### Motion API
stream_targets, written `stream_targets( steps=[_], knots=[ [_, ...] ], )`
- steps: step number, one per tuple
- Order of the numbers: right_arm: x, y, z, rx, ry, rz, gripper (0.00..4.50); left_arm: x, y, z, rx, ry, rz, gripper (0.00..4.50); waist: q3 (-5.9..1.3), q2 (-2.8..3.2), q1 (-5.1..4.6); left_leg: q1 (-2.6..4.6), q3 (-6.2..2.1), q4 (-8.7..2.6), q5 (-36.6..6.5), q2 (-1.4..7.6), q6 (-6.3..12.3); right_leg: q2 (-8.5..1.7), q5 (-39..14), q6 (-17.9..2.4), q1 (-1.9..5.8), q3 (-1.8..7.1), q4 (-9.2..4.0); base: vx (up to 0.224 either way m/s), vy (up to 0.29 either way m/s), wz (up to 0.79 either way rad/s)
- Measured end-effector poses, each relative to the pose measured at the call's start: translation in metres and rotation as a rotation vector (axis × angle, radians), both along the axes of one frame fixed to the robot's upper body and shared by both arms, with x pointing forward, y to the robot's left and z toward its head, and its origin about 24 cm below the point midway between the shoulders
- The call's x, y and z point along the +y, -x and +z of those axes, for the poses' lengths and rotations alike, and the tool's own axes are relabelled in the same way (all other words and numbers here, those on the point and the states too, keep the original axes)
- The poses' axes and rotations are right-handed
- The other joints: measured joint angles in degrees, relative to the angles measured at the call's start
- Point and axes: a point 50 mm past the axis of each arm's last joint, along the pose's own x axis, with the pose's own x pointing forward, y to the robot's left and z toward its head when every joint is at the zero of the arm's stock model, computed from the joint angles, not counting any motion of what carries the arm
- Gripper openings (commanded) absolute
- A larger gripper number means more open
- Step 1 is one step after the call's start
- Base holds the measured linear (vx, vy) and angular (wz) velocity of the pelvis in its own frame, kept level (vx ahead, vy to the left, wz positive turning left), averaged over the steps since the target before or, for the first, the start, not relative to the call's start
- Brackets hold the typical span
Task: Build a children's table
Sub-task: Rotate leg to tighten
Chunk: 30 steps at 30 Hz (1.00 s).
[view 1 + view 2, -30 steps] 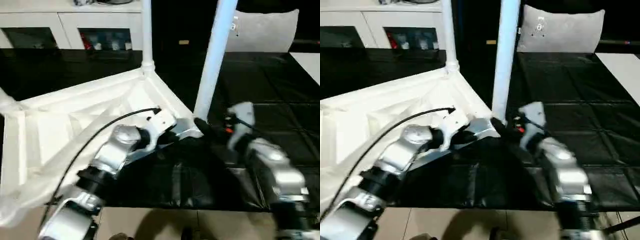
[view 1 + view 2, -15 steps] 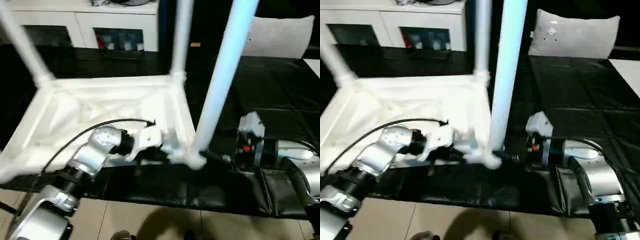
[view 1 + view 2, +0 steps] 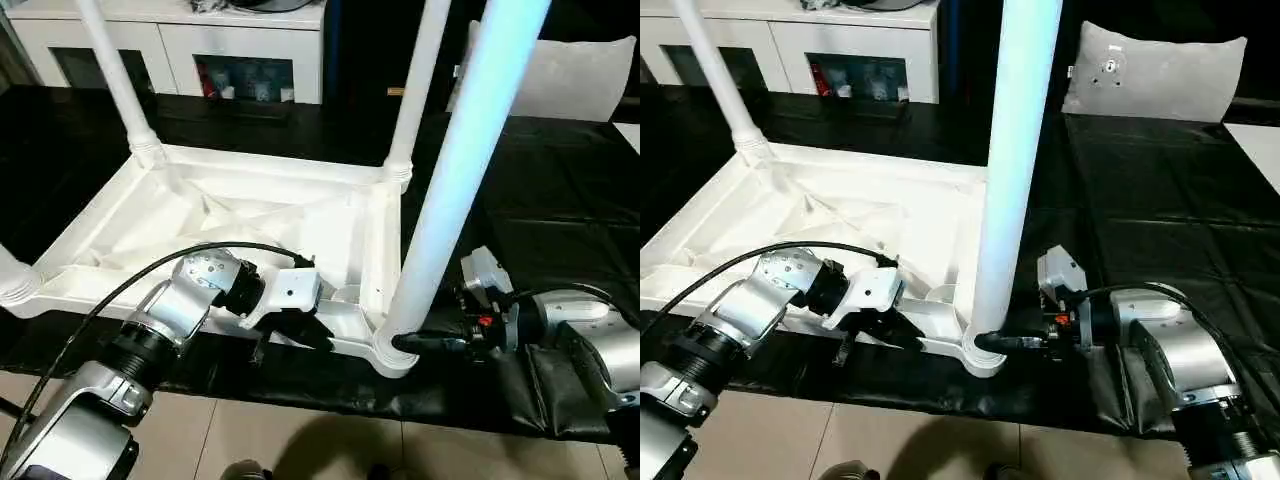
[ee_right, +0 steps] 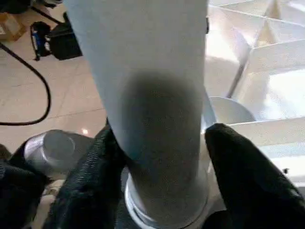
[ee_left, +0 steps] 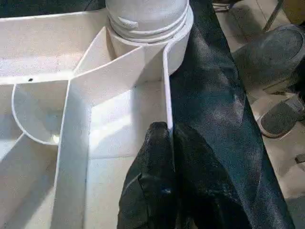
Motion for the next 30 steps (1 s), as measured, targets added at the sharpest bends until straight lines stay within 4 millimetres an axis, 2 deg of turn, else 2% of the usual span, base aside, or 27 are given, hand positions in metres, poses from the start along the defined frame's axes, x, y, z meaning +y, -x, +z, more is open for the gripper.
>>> stream_targets(
  steps=[5,8,12,15,17,21,23,24,27,29,30],
  knots=[
    [0.001,0.0,-0.001,0.015,-0.002,0.006,2.01,0.001,0.0,0.0,0.002,0.004,-0.004,0.0,0.0,-0.01,0.01,0.01,0.0,0.0,0.0,0.0,-0.01,0.0,0.0,0.0,0.0,-0.01,0.0,0.0,0.0,0.0],
    [0.0,0.001,-0.001,0.034,-0.015,-0.005,1.96,0.001,-0.001,0.0,0.007,0.011,0.002,0.0,-0.01,-0.01,0.05,0.01,0.0,0.0,0.0,0.0,-0.01,0.0,0.0,0.0,0.0,-0.01,0.0,0.0,0.0,0.0],
    [0.003,0.004,-0.002,0.061,-0.056,-0.107,1.94,0.0,-0.002,0.0,0.028,0.036,0.072,0.0,-0.01,0.01,0.17,0.04,0.0,-0.04,0.1,0.01,-0.21,0.01,0.0,0.0,0.0,-0.02,0.03,0.0,0.0,0.0],
    [0.006,0.004,-0.003,0.073,-0.072,-0.188,1.94,0.0,-0.002,0.0,0.029,0.055,0.142,0.0,-0.01,0.0,-0.33,0.06,0.0,-0.02,0.13,0.0,-0.41,0.01,0.0,0.01,0.02,-0.03,0.0,0.0,0.0,0.0],
    [0.009,0.001,-0.004,0.067,-0.076,-0.25,1.94,0.0,-0.003,0.0,0.026,0.061,0.192,0.0,-0.01,0.0,-0.95,0.07,0.0,-0.02,0.18,-0.01,-0.4,0.01,-0.01,0.02,0.02,-0.04,-0.06,0.0,0.0,0.0],
    [0.016,-0.01,-0.01,0.017,-0.073,-0.48,1.94,-0.008,-0.01,-0.005,0.025,0.07,0.35,0.0,-0.03,0.0,-3.65,0.01,0.0,0.05,0.24,-0.01,-0.51,0.05,0.0,0.04,0.07,-0.51,-0.65,0.0,0.0,0.0],
    [0.019,-0.018,-0.011,0.01,-0.08,-0.612,1.93,-0.017,-0.012,-0.007,0.032,0.091,0.423,0.0,-0.04,0.06,-4.95,-0.01,-0.26,-0.03,0.24,0.14,-0.5,0.02,0.01,0.06,0.5,-1.39,-1.59,0.0,0.0,0.0],
    [0.023,-0.025,-0.012,0.007,-0.091,-0.709,1.93,-0.023,-0.014,-0.008,0.026,0.103,0.485,0.0,0.02,0.19,-5.83,0.03,-0.58,-0.06,0.24,0.32,-0.5,0.02,0.01,0.06,0.94,-2.09,-2.31,0.0,0.0,0.0],
    [0.033,-0.039,-0.012,0.005,-0.097,-0.881,1.93,-0.035,-0.02,-0.009,0.013,0.126,0.601,0.0,0.12,0.5,-7.32,0.1,-0.81,-0.11,0.22,0.97,-0.49,-0.07,0.01,0.05,1.68,-3.18,-3.59,0.0,0.0,0.0],
    [0.042,-0.051,-0.013,0.013,-0.119,-1.001,1.93,-0.044,-0.024,-0.01,0.01,0.142,0.694,0.0,0.19,0.6,-8.04,0.23,-0.85,-0.15,0.21,1.05,-0.48,-0.08,0.02,0.05,1.87,-3.3,-3.9,0.0,0.0,0.0],
    [0.046,-0.058,-0.012,0.0,-0.118,-1.057,2.28,-0.049,-0.027,-0.009,-0.001,0.148,0.739,0.0,0.22,0.65,-8.51,0.42,-0.82,-0.16,0.21,0.96,-0.48,-0.15,0.02,0.05,1.82,-3.24,-3.94,0.0,0.0,0.0]
  ],
)
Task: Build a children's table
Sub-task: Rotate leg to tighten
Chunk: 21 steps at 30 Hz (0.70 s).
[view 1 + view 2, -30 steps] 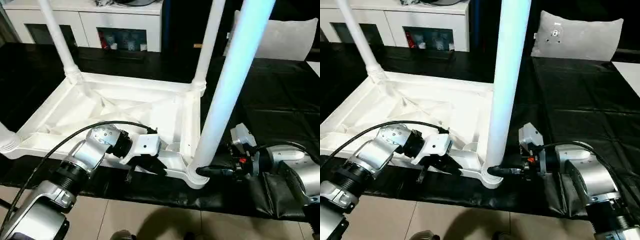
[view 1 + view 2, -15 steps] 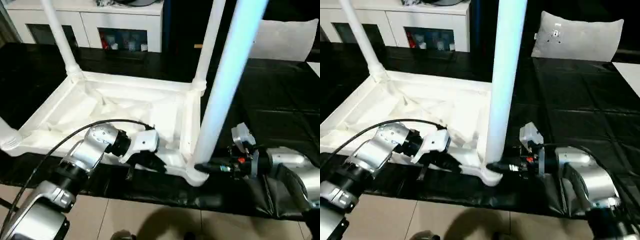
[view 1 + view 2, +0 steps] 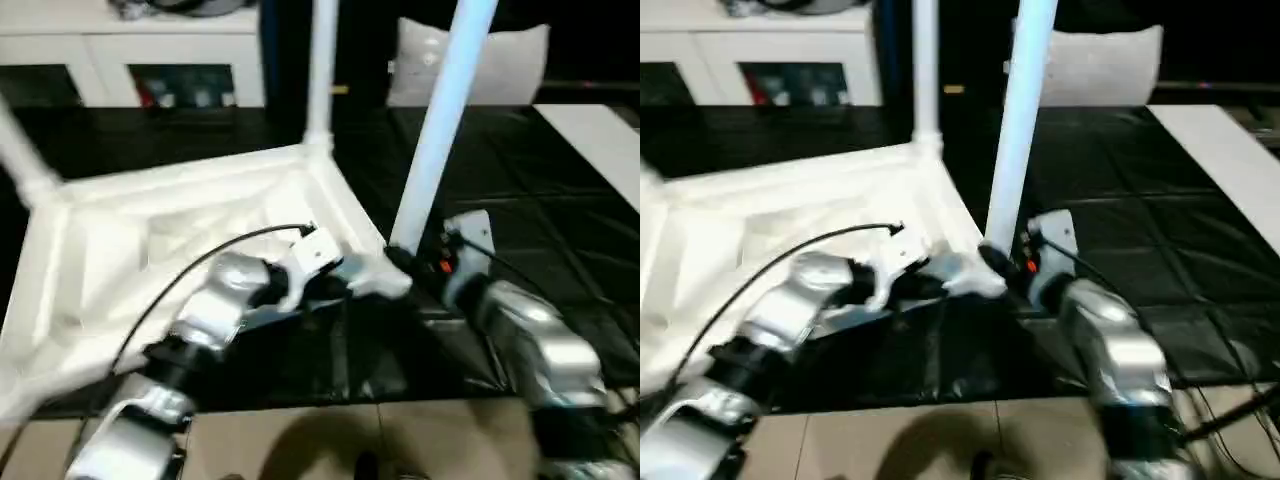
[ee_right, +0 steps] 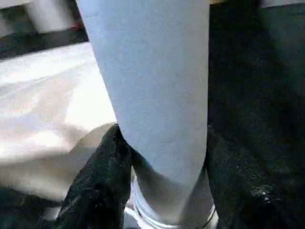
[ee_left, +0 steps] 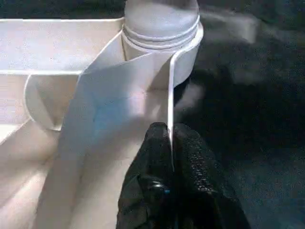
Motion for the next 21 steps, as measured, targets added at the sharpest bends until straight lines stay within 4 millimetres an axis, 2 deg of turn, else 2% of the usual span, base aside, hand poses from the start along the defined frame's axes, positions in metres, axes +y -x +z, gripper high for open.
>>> stream_targets(
  steps=[1,4,5,8,11,13,15,18,21],
  knots=[
    [0.003,-0.005,0.0,-0.006,-0.002,-0.037,2.49,-0.004,-0.001,0.0,-0.005,0.002,0.034,0.0,0.01,0.01,-0.3,0.05,0.07,0.0,-0.02,-0.07,0.04,-0.05,0.0,-0.01,0.0,0.07,0.04,0.0,0.0,0.0],
    [0.009,-0.012,0.002,-0.023,-0.044,-0.106,2.63,-0.014,-0.002,0.002,-0.022,0.004,0.07,0.0,0.01,0.01,-0.64,0.05,0.25,-0.2,-0.11,-0.36,0.15,-0.09,0.07,-0.07,-0.03,0.08,0.09,0.0,0.0,0.0],
    [0.01,-0.013,0.001,-0.021,-0.054,-0.12,2.88,-0.015,-0.002,0.001,-0.02,0.001,0.073,0.0,0.01,0.01,-0.62,0.04,0.28,-0.3,-0.12,-0.4,0.15,-0.09,0.27,-0.09,-0.06,0.13,0.11,0.0,0.0,0.0],
    [0.012,-0.013,0.002,-0.037,-0.062,-0.119,3.2,-0.015,-0.002,0.002,-0.025,0.0,0.077,0.0,-0.02,-0.05,0.1,-0.26,0.24,-0.39,-0.16,-0.71,0.23,-0.27,1.28,-0.39,-0.35,0.39,0.7,0.0,0.0,0.0],
    [0.01,-0.011,0.003,-0.076,-0.036,-0.079,3.33,-0.014,-0.002,0.006,-0.043,-0.002,0.072,0.0,-0.02,-0.07,1.42,-0.47,0.23,-0.53,-0.15,-0.76,0.25,-0.37,1.21,-0.38,-1.12,0.51,1.69,0.0,0.0,0.0],
    [0.007,-0.009,0.003,-0.099,-0.017,-0.046,3.63,-0.013,-0.002,0.007,-0.052,-0.004,0.066,0.0,-0.03,-0.07,2.17,-0.58,0.24,-0.66,-0.14,-0.76,0.25,-0.36,0.88,-0.49,-1.53,0.56,2.17,0.023,-0.029,0.0],
    [0.004,-0.007,0.003,-0.112,-0.011,-0.022,3.71,-0.012,-0.002,0.008,-0.059,-0.003,0.055,0.0,-0.03,-0.07,2.74,-0.71,0.27,-0.7,-0.13,-0.7,0.27,-0.25,0.85,-0.57,-1.85,0.64,2.27,0.0,0.0,0.0],
    [-0.018,0.006,0.001,-0.136,0.038,0.079,4.04,-0.006,-0.001,0.007,-0.062,-0.014,-0.004,0.0,-0.03,-0.06,3.76,-0.74,0.34,-0.66,-0.13,-0.68,0.27,-0.22,0.87,-0.58,-1.91,0.73,2.28,0.0,0.0,0.0],
    [-0.034,0.016,0.001,-0.138,0.077,0.2,4.23,0.007,-0.002,0.007,-0.069,-0.039,-0.046,0.0,-0.03,-0.06,4.17,-0.59,0.52,-0.58,-0.12,-0.68,0.28,-0.11,0.93,-0.62,-1.9,1.07,2.28,0.0,0.0,0.0]
  ],
)
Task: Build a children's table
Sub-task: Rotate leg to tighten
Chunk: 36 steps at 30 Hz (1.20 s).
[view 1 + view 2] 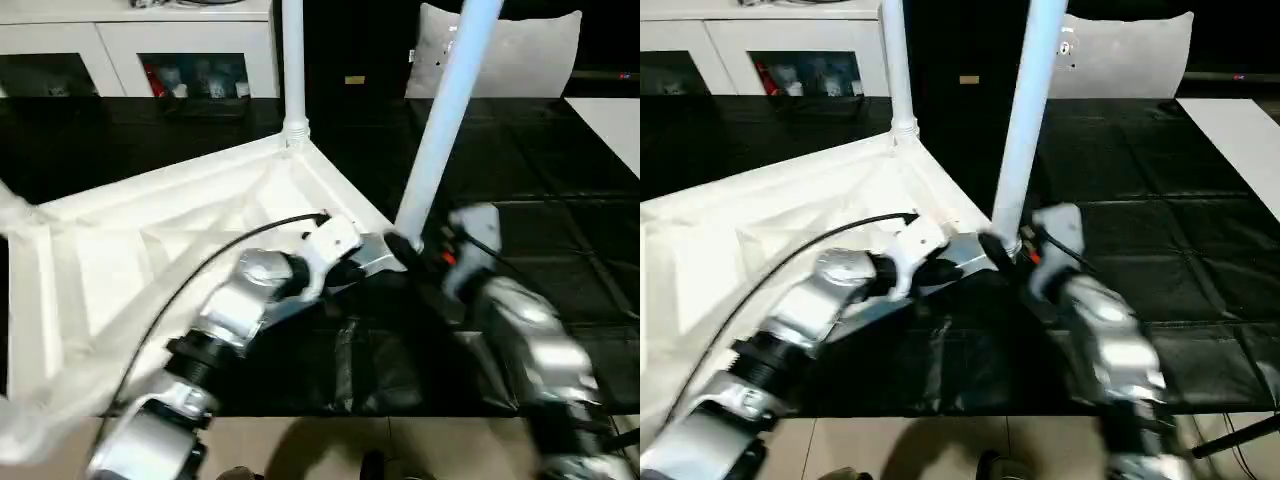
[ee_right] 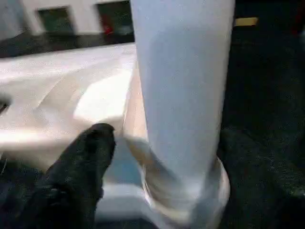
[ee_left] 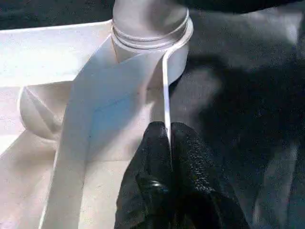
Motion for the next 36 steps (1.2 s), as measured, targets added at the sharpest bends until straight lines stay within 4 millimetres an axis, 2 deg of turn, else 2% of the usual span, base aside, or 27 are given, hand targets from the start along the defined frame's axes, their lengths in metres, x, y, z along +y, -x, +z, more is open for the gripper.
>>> stream_targets(
  steps=[3,6,9,12,14,15,16,20,24,26,29,31,36],
  knots=[
    [-0.009,0.004,0.008,-0.016,0.026,0.105,4.46,0.011,0.0,0.0,0.002,-0.021,-0.047,0.0,0.0,0.0,0.42,0.1,0.03,0.06,0.03,0.0,0.02,0.11,0.0,0.01,0.08,0.17,-0.01,0.0,0.0,0.0],
    [-0.021,0.013,0.014,-0.003,0.059,0.234,4.46,0.022,0.003,0.0,0.004,-0.045,-0.136,0.0,-0.01,-0.01,0.84,0.12,0.02,0.15,0.03,-0.01,0.02,0.12,0.0,0.02,0.16,0.21,-0.02,0.0,0.0,0.0],
    [-0.025,0.019,0.017,0.021,0.086,0.36,4.46,0.033,0.005,0.0,0.011,-0.071,-0.211,0.0,-0.03,-0.05,1.19,0.13,0.01,0.22,0.03,0.0,0.01,0.12,0.01,0.03,0.21,0.24,-0.02,0.0,0.0,0.0],
    [-0.024,0.025,0.017,0.059,0.083,0.489,4.46,0.042,0.01,0.001,0.015,-0.097,-0.336,0.0,-0.07,-0.12,1.99,0.13,-0.01,0.25,0.03,-0.02,0.01,0.11,0.01,0.03,0.23,0.27,-0.03,0.0,0.0,0.0],
    [-0.023,0.027,0.016,0.073,0.082,0.533,4.3,0.044,0.013,0.002,0.018,-0.109,-0.394,0.0,-0.08,-0.13,2.55,0.17,-0.03,0.27,0.04,-0.02,0.01,0.12,0.01,0.03,0.28,0.34,-0.02,0.0,0.0,0.0],
    [-0.021,0.027,0.016,0.082,0.088,0.565,4.08,0.045,0.014,0.002,0.021,-0.118,-0.431,0.0,-0.08,-0.13,2.94,0.17,-0.02,0.29,0.04,-0.02,0.01,0.11,0.01,0.03,0.3,0.39,-0.02,0.0,0.0,0.0],
    [-0.02,0.027,0.016,0.089,0.095,0.59,4.08,0.045,0.015,0.003,0.024,-0.129,-0.465,0.0,-0.09,-0.16,3.24,0.17,-0.02,0.3,0.04,-0.01,0.01,0.1,0.0,0.03,0.31,0.4,-0.03,0.0,0.0,0.0],
    [-0.015,0.025,0.015,0.103,0.117,0.663,3.74,0.048,0.018,0.006,0.039,-0.172,-0.58,0.0,-0.14,-0.24,3.98,0.22,-0.04,0.32,0.04,0.03,0.0,0.09,0.01,0.03,0.32,0.55,0.02,0.0,0.0,0.0],
    [-0.008,0.029,0.011,0.131,0.114,0.745,3.48,0.048,0.018,0.008,0.046,-0.192,-0.639,0.0,-0.16,-0.32,4.19,0.18,-0.02,0.33,0.04,0.02,0.0,0.08,0.01,0.03,0.32,0.61,0.06,0.0,0.0,0.0],
    [-0.007,0.03,0.01,0.14,0.111,0.774,3.2,0.048,0.018,0.008,0.047,-0.196,-0.653,0.0,-0.16,-0.32,4.29,0.16,-0.03,0.33,0.04,0.02,0.01,0.09,0.01,0.03,0.32,0.6,0.09,0.0,0.0,0.0],
    [-0.003,0.031,0.01,0.145,0.106,0.812,3.12,0.048,0.017,0.008,0.045,-0.197,-0.659,0.0,-0.15,-0.34,4.38,0.16,-0.03,0.32,0.04,0.02,0.0,0.1,0.0,0.03,0.31,0.57,0.17,0.0,0.0,0.0],
    [-0.001,0.03,0.011,0.146,0.107,0.832,2.78,0.049,0.017,0.008,0.045,-0.197,-0.662,0.0,-0.15,-0.34,4.45,0.17,-0.03,0.32,0.04,0.01,0.0,0.13,0.0,0.03,0.31,0.56,0.19,0.0,0.0,0.0],
    [-0.001,0.031,0.011,0.154,0.1,0.85,2.33,0.049,0.018,0.008,0.048,-0.198,-0.683,0.0,-0.15,-0.34,4.92,0.16,-0.04,0.33,0.05,0.02,0.0,0.13,0.0,0.03,0.31,0.57,0.2,0.0,0.0,0.0]
  ],
)
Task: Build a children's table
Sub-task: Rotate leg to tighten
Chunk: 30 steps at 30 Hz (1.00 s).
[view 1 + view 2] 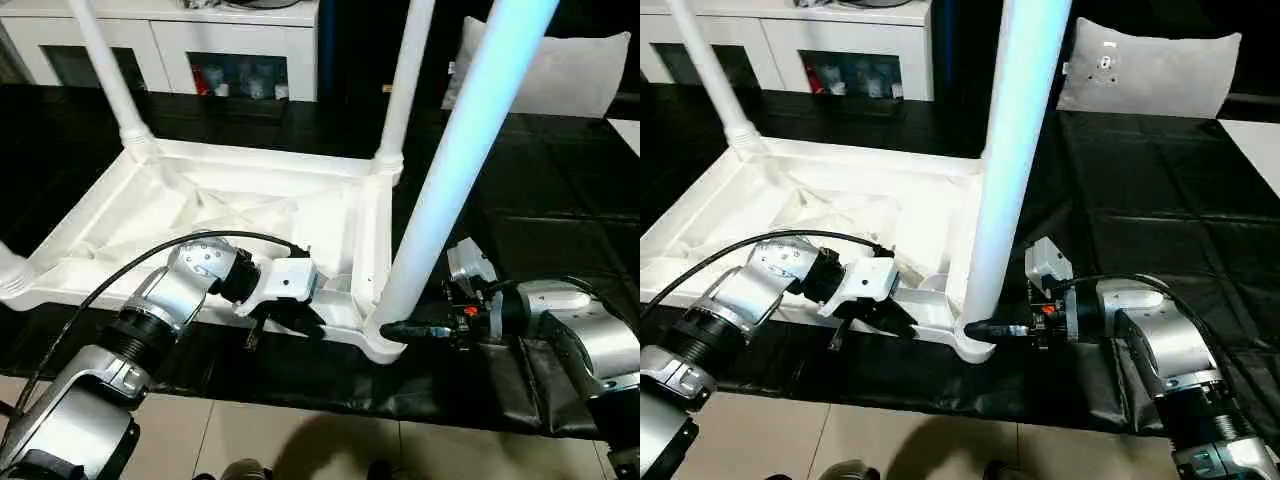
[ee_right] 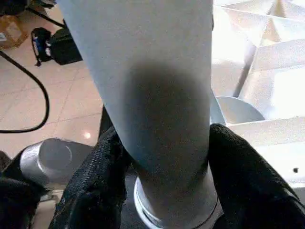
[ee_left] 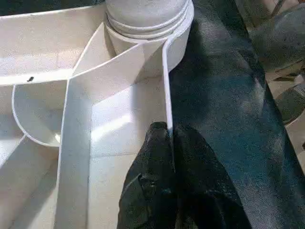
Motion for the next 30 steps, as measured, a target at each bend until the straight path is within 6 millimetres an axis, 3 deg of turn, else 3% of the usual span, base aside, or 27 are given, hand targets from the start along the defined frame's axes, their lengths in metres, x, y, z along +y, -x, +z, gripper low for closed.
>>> stream_targets(
  steps=[8,15,17,19,20,22,23,24,25,26,27,28,30],
  knots=[
    [0.001,0.002,-0.001,0.019,-0.01,-0.005,1.99,0.001,0.0,0.0,0.012,0.005,-0.002,0.0,0.01,-0.01,0.1,0.0,0.0,0.02,0.01,-0.01,-0.04,-0.03,0.0,0.0,0.0,0.01,0.0,0.0,0.0,0.0],
    [0.01,0.004,-0.005,0.05,-0.059,-0.162,1.98,0.003,-0.002,-0.001,0.051,0.037,0.125,0.0,0.0,-0.01,-0.38,0.16,0.0,0.0,0.04,-0.07,-0.29,0.04,-0.01,0.01,0.12,-0.05,-0.01,0.0,0.0,0.0],
    [0.019,-0.002,-0.008,0.034,-0.059,-0.287,1.98,0.006,-0.006,-0.004,0.051,0.035,0.236,0.0,0.03,0.02,-1.32,0.38,-0.06,0.0,0.16,-0.07,-0.58,0.05,-0.01,0.02,0.31,-0.23,-0.15,0.0,0.0,0.0],
    [0.025,-0.008,-0.01,0.023,-0.063,-0.42,1.98,0.004,-0.01,-0.006,0.05,0.045,0.328,0.0,0.09,0.14,-2.9,0.82,-0.18,0.0,0.18,0.01,-0.62,0.06,-0.02,0.04,0.82,-0.74,-0.82,0.0,0.0,0.0],
    [0.026,-0.011,-0.011,0.026,-0.066,-0.477,1.98,0.002,-0.011,-0.006,0.055,0.054,0.363,0.0,0.13,0.25,-3.58,0.94,-0.35,-0.01,0.18,0.13,-0.63,0.05,-0.01,0.05,1.2,-1.23,-1.43,0.0,0.0,0.0],
    [0.036,-0.026,-0.011,0.02,-0.073,-0.658,1.96,-0.007,-0.016,-0.008,0.051,0.092,0.498,0.0,0.45,0.79,-5.58,0.83,-0.84,0.0,0.16,1.29,-0.63,0.06,-0.03,0.07,2.24,-2.72,-2.8,0.0,0.0,0.0],
    [0.038,-0.03,-0.01,0.015,-0.071,-0.715,1.96,-0.01,-0.018,-0.008,0.046,0.102,0.536,0.0,0.67,0.97,-6.12,0.81,-0.88,0.12,0.12,1.49,-0.65,0.0,-0.95,0.61,2.28,-2.7,-1.81,-0.058,-0.006,-0.13],
    [0.039,-0.033,-0.011,0.015,-0.069,-0.78,1.96,-0.017,-0.018,-0.01,0.047,0.113,0.569,0.0,0.84,0.48,-6.5,1.23,-0.78,0.24,0.02,1.13,-0.81,0.05,-2.98,0.78,2.0,-0.56,1.18,-0.058,-0.006,-0.13],
    [0.041,-0.036,-0.011,0.017,-0.071,-0.819,1.96,-0.02,-0.019,-0.01,0.048,0.123,0.602,0.0,1.04,-0.77,-6.41,2.32,-0.17,0.18,-0.01,0.29,-0.87,-0.02,-2.79,0.69,1.71,1.07,1.93,0.0,0.0,0.0],
    [0.047,-0.042,-0.012,0.024,-0.075,-0.882,1.96,-0.023,-0.02,-0.012,0.047,0.136,0.656,0.0,1.16,-1.01,-6.48,2.93,-0.13,0.19,-0.11,-0.47,-1.02,-0.02,-2.2,0.76,1.52,1.62,2.47,0.0,0.0,0.0],
    [0.05,-0.047,-0.011,0.012,-0.07,-0.933,1.96,-0.028,-0.022,-0.012,0.038,0.149,0.695,0.0,1.2,-0.92,-6.27,2.8,-0.24,0.39,-0.23,-0.57,-1.04,-0.04,-2.21,0.76,1.29,1.29,2.6,0.052,-0.064,-0.23],
    [0.056,-0.057,-0.009,0.001,-0.079,-1.014,1.96,-0.034,-0.024,-0.012,0.028,0.177,0.765,0.0,1.17,-0.61,-6.05,1.95,-0.76,0.44,-0.43,-0.57,-0.7,-0.07,-2.23,0.73,0.84,0.44,2.28,0.013,-0.055,-0.28],
    [0.057,-0.066,-0.005,-0.038,-0.085,-1.11,1.96,-0.052,-0.024,-0.009,0.015,0.225,0.824,0.0,1.2,-0.01,-6.32,0.58,-1.87,0.27,-0.37,-0.13,-0.88,-0.07,-2.22,0.74,0.63,-1.59,0.55,0.009,0.003,-0.13]
  ],
)
